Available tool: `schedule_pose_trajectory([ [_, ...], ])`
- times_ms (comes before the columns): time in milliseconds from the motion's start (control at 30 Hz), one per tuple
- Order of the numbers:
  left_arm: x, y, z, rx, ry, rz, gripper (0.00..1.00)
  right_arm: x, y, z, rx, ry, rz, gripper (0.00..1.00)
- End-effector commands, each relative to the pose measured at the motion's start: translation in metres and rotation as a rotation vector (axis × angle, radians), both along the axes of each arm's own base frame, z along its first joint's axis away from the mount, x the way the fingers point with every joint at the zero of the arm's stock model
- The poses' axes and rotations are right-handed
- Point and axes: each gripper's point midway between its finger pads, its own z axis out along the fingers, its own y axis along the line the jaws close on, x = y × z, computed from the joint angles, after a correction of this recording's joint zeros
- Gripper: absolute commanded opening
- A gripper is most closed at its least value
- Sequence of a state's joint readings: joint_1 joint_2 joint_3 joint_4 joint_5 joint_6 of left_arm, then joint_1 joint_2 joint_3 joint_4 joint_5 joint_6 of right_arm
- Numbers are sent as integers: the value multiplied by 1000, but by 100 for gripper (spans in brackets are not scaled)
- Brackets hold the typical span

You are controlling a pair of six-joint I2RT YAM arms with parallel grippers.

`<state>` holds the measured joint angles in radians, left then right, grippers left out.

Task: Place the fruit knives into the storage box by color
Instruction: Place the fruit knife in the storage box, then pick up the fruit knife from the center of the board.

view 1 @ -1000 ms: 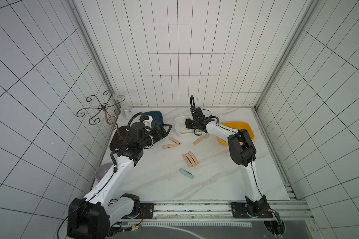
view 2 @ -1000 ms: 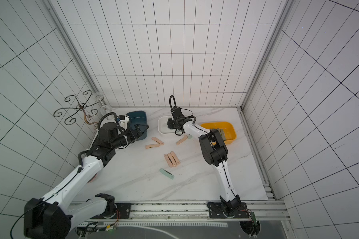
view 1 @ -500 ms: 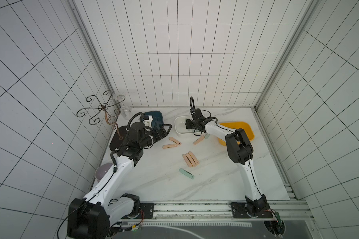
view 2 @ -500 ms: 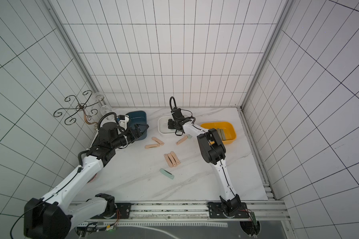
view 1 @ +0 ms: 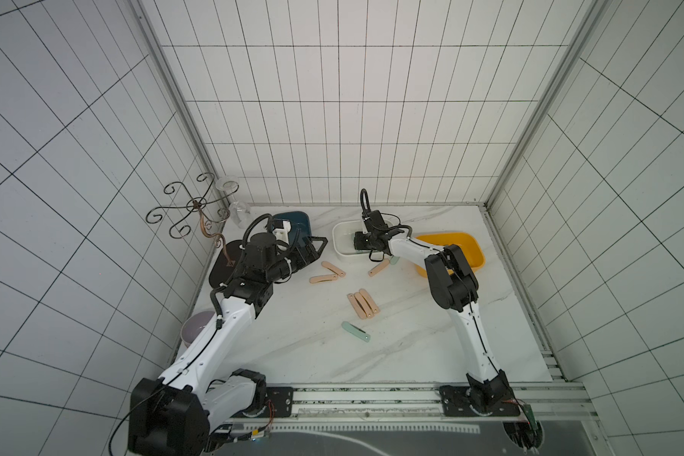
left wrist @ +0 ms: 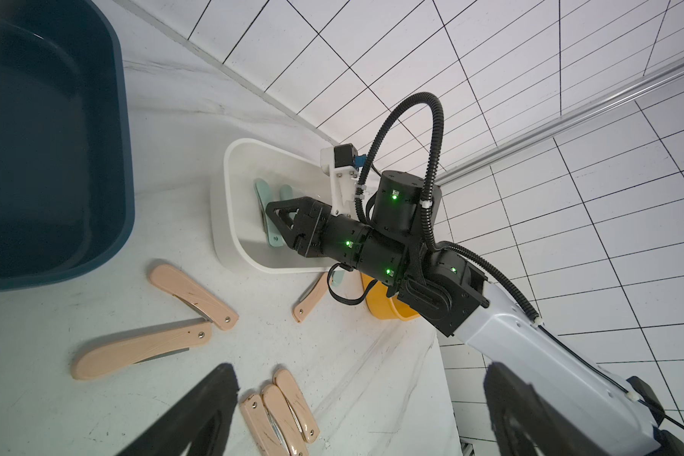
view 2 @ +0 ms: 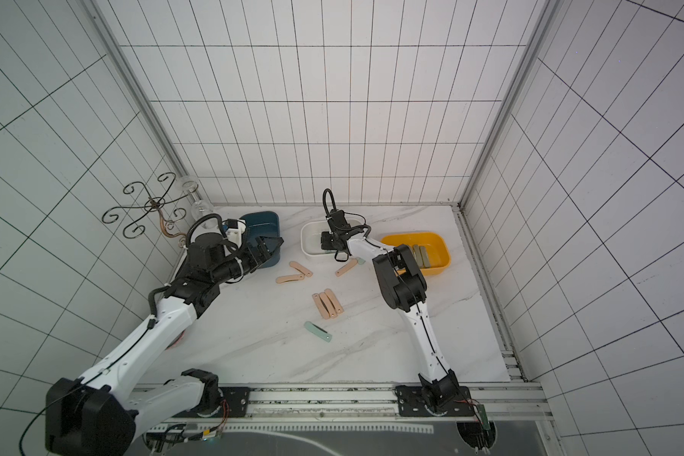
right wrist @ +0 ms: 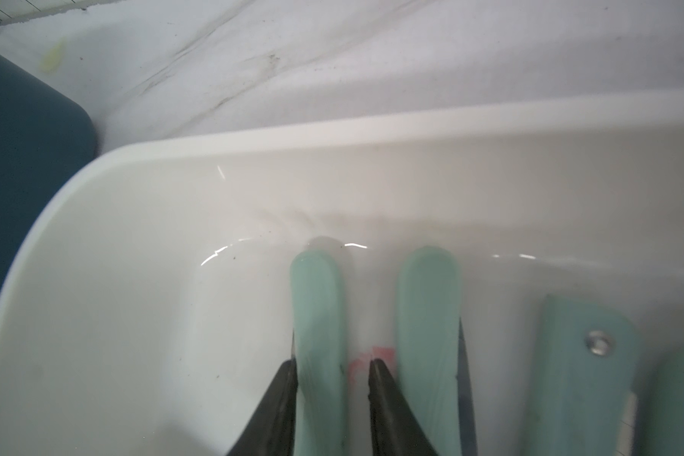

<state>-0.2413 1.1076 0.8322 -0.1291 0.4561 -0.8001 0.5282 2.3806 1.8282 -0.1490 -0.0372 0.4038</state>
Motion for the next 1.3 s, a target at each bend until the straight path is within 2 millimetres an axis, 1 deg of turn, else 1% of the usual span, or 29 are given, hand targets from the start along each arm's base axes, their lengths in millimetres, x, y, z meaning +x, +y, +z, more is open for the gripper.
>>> schedule_pose_trajectory([
  [0,5,0,16,1,-39,4,97,22,13,69,76,-119,14,34],
  [167,5,-1,16,3,-40,4,97,18,17,114,123,-171,47,36],
  [233,5,0,15,10,-38,3,97,12,18,135,148,-188,69,37],
  [267,4,0,14,14,-34,1,97,7,20,141,156,-189,81,38],
  [300,4,0,13,18,-31,-1,97,2,21,152,166,-200,93,39],
  [400,-1,2,11,28,-28,3,97,-20,22,174,173,-222,124,43],
  [433,-2,3,10,30,-28,8,97,-28,21,178,172,-225,133,45],
  [533,-8,7,7,35,-27,21,97,-57,17,188,175,-233,155,49],
  [600,-11,10,5,43,-23,30,97,-79,13,189,170,-230,171,54],
  [733,-17,15,0,53,-15,44,97,-124,7,183,158,-209,206,62],
  [800,-19,18,-1,59,-14,51,97,-148,5,172,136,-190,226,64],
  [933,-25,27,-5,74,-18,81,97,-200,-1,143,82,-139,274,67],
  [1067,-29,35,-8,73,-23,104,97,-251,-6,107,23,-70,328,70],
  [1167,-32,38,-11,71,-17,108,97,-284,-11,79,-8,-8,361,72],
  [1267,-34,39,-12,72,-14,107,97,-310,-15,59,-25,40,387,72],
])
